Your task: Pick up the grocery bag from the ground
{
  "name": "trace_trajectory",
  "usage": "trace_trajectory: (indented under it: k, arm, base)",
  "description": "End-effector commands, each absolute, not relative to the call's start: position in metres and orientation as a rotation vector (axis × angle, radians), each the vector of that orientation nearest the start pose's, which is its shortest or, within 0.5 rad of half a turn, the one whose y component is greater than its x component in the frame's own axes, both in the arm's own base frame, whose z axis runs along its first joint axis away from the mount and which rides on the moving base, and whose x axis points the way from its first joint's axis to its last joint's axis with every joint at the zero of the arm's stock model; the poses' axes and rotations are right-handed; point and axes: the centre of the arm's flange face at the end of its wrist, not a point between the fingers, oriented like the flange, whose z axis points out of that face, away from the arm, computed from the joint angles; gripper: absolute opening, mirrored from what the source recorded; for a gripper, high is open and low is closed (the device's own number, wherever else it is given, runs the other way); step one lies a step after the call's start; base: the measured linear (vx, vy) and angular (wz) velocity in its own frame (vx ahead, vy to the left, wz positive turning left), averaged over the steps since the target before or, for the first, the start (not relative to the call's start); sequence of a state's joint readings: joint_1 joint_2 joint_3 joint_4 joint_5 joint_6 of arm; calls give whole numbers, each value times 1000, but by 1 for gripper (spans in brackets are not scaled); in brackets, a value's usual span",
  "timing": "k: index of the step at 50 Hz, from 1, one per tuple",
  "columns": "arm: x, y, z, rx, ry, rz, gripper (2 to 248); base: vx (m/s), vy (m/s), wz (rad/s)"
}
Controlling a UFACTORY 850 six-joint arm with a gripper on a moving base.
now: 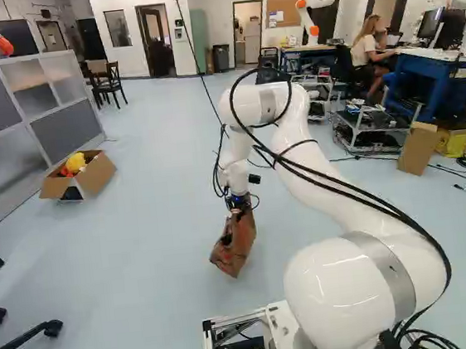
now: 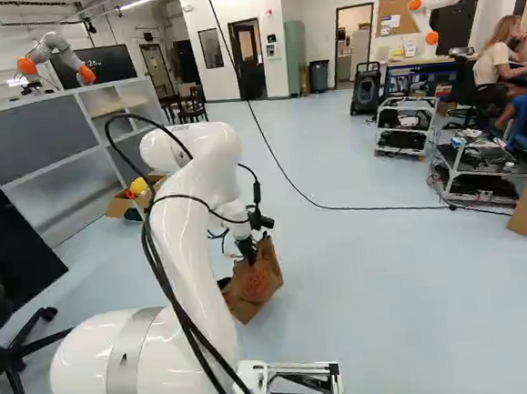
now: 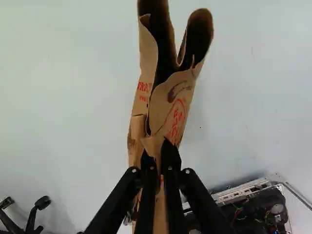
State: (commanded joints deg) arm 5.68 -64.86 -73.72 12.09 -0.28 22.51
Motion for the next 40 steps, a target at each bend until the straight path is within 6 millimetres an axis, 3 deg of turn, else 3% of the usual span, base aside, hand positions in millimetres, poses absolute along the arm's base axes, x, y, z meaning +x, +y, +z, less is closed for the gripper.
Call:
trace_trajectory:
  k: [40]
  arm:
    - [554, 57, 104, -2964, 759, -321, 21]
  base:
    - [0, 0, 0]
